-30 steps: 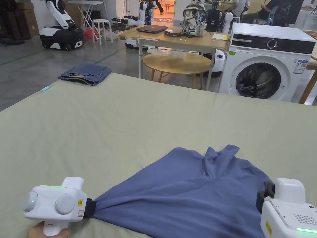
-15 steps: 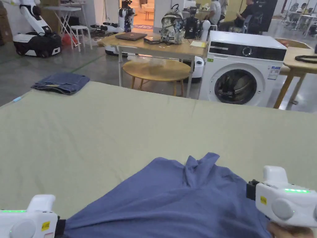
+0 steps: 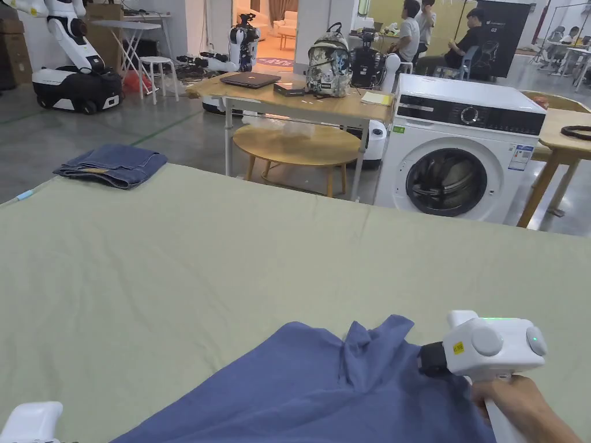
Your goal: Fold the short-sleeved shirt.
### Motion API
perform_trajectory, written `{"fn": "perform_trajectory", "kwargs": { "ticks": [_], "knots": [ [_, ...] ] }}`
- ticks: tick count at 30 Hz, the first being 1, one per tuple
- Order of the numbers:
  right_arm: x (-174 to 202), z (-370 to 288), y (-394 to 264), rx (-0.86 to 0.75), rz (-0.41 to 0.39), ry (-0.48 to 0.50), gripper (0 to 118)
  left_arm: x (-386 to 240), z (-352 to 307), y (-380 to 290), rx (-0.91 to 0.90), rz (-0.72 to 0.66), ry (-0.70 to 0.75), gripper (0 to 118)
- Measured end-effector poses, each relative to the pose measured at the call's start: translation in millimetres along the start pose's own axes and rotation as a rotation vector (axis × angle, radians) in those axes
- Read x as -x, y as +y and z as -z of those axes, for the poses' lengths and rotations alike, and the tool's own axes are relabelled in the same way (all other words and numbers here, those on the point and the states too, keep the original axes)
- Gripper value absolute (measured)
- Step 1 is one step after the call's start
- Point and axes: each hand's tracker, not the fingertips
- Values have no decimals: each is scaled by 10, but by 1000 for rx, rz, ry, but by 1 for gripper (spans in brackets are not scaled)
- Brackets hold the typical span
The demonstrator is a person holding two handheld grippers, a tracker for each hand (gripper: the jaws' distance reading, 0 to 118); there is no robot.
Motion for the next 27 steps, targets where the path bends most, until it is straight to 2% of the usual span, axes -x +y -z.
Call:
{"fn": "perform_trajectory", "kwargs": {
  "ticks": [1,3,5,6,7,9,10,14,21,27],
  "knots": [
    [24,-10,-37,32,-9,10,66,3,10,10,4,1,-1,0],
    [-26,425,193,37,-36,7,40,6,8,21,3,2,1,0],
    [19,463,172,4,-38,36,8,3,-4,22,0,-2,-3,0],
    [136,339,98,11,-31,50,2,-4,-13,28,-4,-1,-2,0],
    [168,322,73,3,-23,4,2,-11,-24,35,-9,2,-1,0],
    [206,255,38,-16,-4,-1,2,-6,-7,68,-21,4,-5,0],
    [102,358,121,-55,14,1,1,-8,-18,84,-30,2,-8,0],
    [5,71,121,-215,32,-36,1,-78,-169,210,-84,13,-25,0],
    [-129,-1034,-11,-430,86,-105,1,-263,-560,547,-236,73,-77,0],
    [-237,-2145,-109,-616,134,-201,1,-603,-928,1291,-362,133,-130,0]
  ]
}}
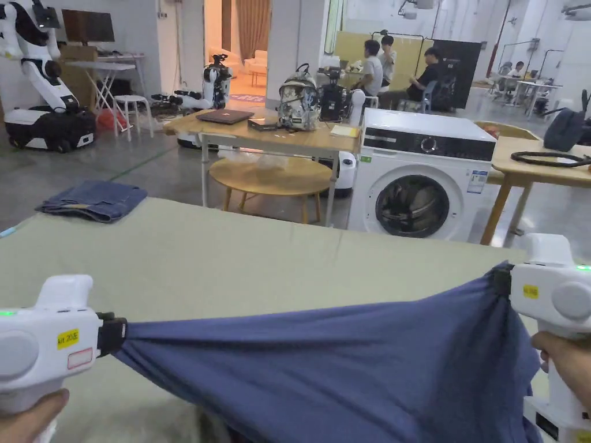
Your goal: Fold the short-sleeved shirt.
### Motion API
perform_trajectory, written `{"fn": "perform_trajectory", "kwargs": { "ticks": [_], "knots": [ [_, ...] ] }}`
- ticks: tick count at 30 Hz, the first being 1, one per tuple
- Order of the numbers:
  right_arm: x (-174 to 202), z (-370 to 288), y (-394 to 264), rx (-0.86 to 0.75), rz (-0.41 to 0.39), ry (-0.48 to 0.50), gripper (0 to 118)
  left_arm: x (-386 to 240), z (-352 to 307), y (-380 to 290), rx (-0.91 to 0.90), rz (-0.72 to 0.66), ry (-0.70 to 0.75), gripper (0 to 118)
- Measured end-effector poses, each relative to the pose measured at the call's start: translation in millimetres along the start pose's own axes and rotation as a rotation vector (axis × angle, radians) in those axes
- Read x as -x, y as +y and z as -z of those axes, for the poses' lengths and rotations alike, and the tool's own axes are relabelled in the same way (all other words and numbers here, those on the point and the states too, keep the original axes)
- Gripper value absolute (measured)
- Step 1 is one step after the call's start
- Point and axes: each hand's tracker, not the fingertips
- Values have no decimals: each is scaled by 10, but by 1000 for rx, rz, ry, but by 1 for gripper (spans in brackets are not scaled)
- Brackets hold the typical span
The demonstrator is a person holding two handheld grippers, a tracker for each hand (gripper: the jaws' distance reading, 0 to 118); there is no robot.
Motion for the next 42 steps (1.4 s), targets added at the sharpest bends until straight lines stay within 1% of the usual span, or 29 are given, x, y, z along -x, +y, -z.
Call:
{"fn": "perform_trajectory", "kwargs": {
  "ticks": [4,5,7,10,11,13,14,15,16,18,21,24,26,30,33,38,42],
  "knots": [
    [-208,-438,396,-121,33,-70,1,-375,-75,802,-75,44,-20,0],
    [-244,-551,501,-149,37,-87,1,-483,-103,1015,-116,68,-18,0],
    [-340,-692,692,-194,33,-127,1,-665,-128,1373,-144,95,-17,0],
    [-429,-886,976,-222,47,-160,1,-865,-100,1878,-199,124,-17,0],
    [-546,-862,1103,-234,57,-173,1,-942,-108,2045,-211,134,-12,0],
    [-617,-911,1292,-251,58,-194,1,-1051,-95,2337,-229,140,-17,0],
    [-633,-925,1376,-273,29,-242,1,-1096,-76,2485,-239,145,-20,0],
    [-672,-905,1474,-273,12,-246,1,-1137,-70,2600,-247,150,-17,0],
    [-692,-899,1567,-281,19,-232,1,-1177,-57,2732,-256,153,-13,0],
    [-723,-861,1758,-302,6,-249,1,-1251,-87,2893,-269,160,-2,0],
    [-701,-830,1999,-335,6,-253,1,-1310,-2,3228,-294,170,18,0],
    [-652,-725,2252,-376,-20,-272,1,-1352,68,3499,-324,146,30,0],
    [-629,-658,2390,-397,-28,-277,1,-1389,78,3575,-310,148,20,0],
    [-557,-549,2577,-425,-37,-279,1,-1407,112,3676,-342,145,36,0],
    [-487,-478,2597,-423,-73,-282,1,-1390,249,3676,-341,157,45,0],
    [-408,-303,2403,-390,-73,-263,1,-1293,434,3414,-318,158,54,0],
    [-348,-198,2047,-340,-85,-255,1,-1184,587,3033,-280,172,61,0]
  ]
}}
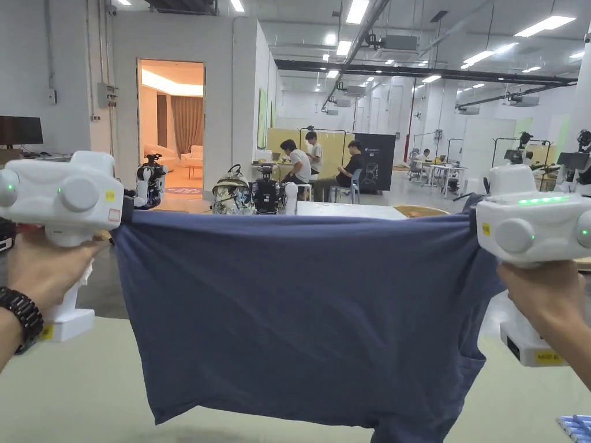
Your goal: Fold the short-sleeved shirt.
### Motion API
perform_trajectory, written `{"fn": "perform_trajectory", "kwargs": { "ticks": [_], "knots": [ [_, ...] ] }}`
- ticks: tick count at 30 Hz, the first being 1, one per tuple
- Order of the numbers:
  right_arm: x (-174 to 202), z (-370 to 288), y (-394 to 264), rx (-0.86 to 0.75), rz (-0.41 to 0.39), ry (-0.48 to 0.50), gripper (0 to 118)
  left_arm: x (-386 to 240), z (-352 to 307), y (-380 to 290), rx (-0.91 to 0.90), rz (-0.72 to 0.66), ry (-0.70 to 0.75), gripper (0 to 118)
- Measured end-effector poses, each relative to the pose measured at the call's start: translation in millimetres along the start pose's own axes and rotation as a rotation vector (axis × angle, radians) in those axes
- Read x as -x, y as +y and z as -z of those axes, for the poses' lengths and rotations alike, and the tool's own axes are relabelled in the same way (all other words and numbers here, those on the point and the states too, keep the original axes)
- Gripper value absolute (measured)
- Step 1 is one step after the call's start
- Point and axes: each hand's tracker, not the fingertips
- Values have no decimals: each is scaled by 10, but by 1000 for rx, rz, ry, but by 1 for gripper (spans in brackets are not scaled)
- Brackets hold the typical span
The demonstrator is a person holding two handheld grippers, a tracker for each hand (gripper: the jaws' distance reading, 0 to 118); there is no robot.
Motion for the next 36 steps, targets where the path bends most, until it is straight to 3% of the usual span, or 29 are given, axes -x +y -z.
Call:
{"fn": "perform_trajectory", "kwargs": {
  "ticks": [8,24,36],
  "knots": [
    [5,-439,-766,83,-22,19,1,113,-141,-873,80,4,-39,0],
    [-274,-1849,-1717,181,-61,58,1,202,-1383,-2128,130,12,-106,0],
    [-307,-2784,-2874,426,-55,114,1,332,-2118,-3598,293,-26,-128,0]
  ]
}}
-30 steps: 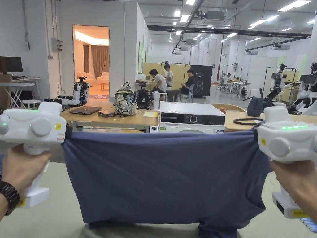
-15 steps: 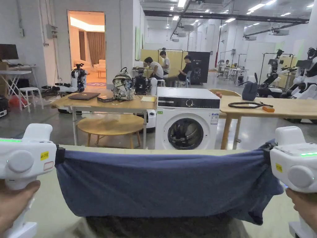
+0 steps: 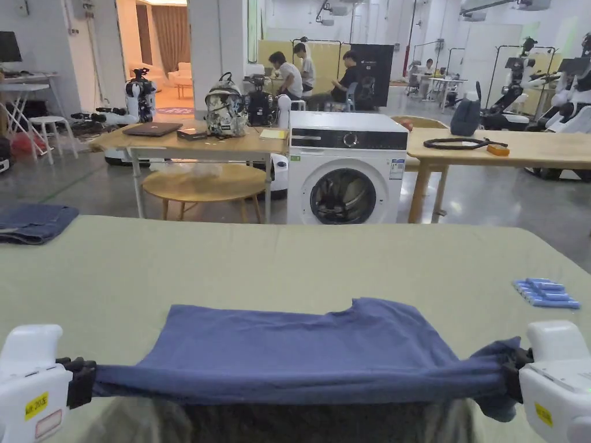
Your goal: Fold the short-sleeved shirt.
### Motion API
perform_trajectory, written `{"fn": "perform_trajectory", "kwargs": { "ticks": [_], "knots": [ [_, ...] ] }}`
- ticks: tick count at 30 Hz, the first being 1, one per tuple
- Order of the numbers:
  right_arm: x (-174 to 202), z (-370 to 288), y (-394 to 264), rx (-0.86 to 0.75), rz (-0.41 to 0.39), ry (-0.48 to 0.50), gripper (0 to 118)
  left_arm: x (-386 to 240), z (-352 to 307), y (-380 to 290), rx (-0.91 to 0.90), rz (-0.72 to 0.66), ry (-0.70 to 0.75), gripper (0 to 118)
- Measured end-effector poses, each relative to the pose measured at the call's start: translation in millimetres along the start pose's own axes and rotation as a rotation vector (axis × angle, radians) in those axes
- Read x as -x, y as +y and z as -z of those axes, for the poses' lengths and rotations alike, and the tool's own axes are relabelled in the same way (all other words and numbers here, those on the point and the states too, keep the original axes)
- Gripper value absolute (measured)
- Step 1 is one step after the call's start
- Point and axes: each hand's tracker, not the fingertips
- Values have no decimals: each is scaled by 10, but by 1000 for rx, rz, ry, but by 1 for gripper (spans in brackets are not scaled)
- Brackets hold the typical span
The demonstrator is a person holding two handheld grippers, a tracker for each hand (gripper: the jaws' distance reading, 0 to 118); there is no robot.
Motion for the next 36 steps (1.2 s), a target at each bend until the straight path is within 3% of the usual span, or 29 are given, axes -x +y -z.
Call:
{"fn": "perform_trajectory", "kwargs": {
  "ticks": [8,20,24,27,29,30,34,36],
  "knots": [
    [160,-64,-833,209,-65,20,1,49,87,-862,160,24,18,0],
    [194,401,-1495,440,-114,66,3,-7,546,-1506,373,125,47,0],
    [187,452,-1519,444,-135,50,20,-168,403,-1395,360,138,53,0],
    [131,396,-1384,449,-122,13,65,-116,392,-1308,380,85,27,18],
    [88,288,-1194,423,-55,11,69,-80,366,-1199,366,31,-5,30],
    [67,245,-1111,391,-26,25,69,-79,337,-1139,341,10,-18,30],
    [125,132,-770,256,39,46,69,-111,280,-845,188,-31,-35,46],
    [223,138,-661,153,64,73,69,-181,285,-702,106,-20,-40,46]
  ]
}}
